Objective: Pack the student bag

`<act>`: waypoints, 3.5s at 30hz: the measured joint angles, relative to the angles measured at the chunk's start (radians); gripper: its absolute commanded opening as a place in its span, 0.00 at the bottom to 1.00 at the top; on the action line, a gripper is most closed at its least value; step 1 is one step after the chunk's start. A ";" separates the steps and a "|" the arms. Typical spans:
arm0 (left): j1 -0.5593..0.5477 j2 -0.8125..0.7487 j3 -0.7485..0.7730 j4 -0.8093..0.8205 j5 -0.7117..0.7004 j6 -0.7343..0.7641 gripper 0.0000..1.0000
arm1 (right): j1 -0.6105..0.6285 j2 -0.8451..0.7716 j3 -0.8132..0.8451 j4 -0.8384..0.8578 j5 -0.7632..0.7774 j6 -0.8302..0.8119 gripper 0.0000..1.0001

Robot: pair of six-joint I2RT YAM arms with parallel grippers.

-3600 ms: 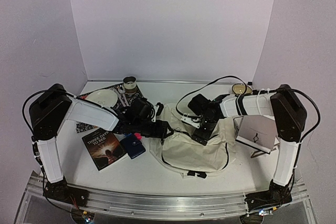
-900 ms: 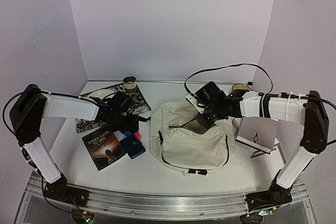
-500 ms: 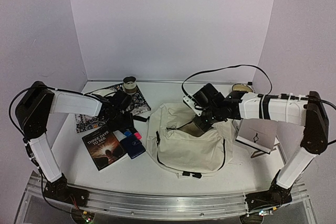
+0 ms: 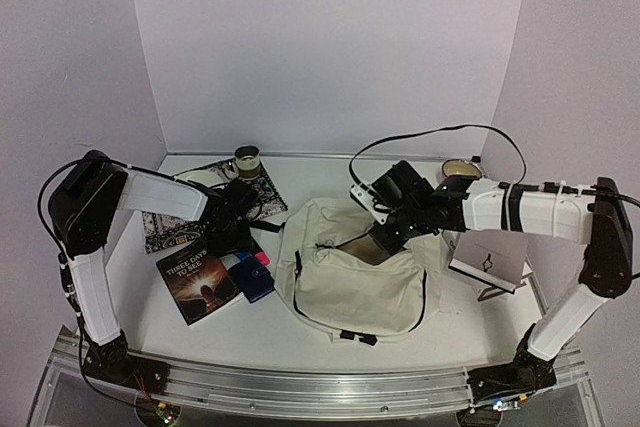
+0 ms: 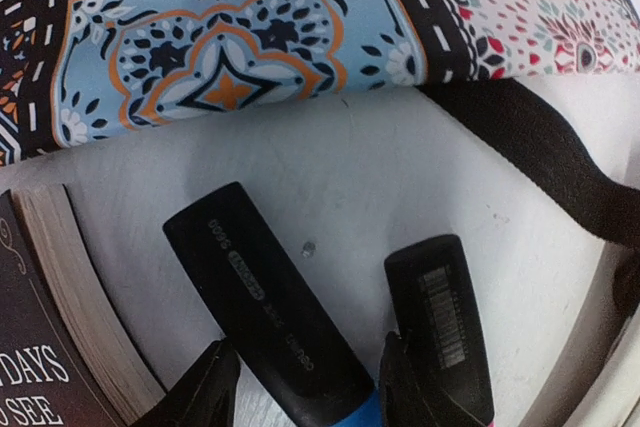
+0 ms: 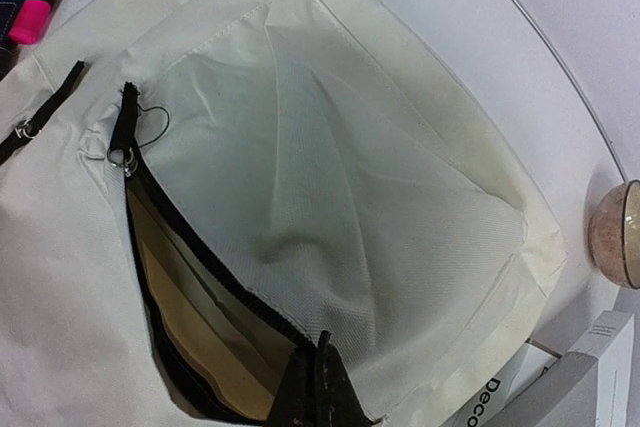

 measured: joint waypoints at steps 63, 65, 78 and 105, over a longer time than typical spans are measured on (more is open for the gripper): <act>-0.303 0.082 0.268 0.213 0.697 0.093 0.00 | 0.011 0.025 0.023 0.059 -0.050 0.183 0.00; -0.303 0.082 0.268 0.218 0.655 0.072 0.00 | 0.012 0.025 0.023 0.063 -0.059 0.193 0.00; -0.306 0.144 0.311 0.345 0.469 -0.163 0.03 | 0.037 0.025 0.016 0.082 -0.085 0.272 0.00; -0.311 0.125 0.233 0.491 0.398 -0.319 0.49 | 0.053 0.025 -0.008 0.142 -0.068 0.341 0.00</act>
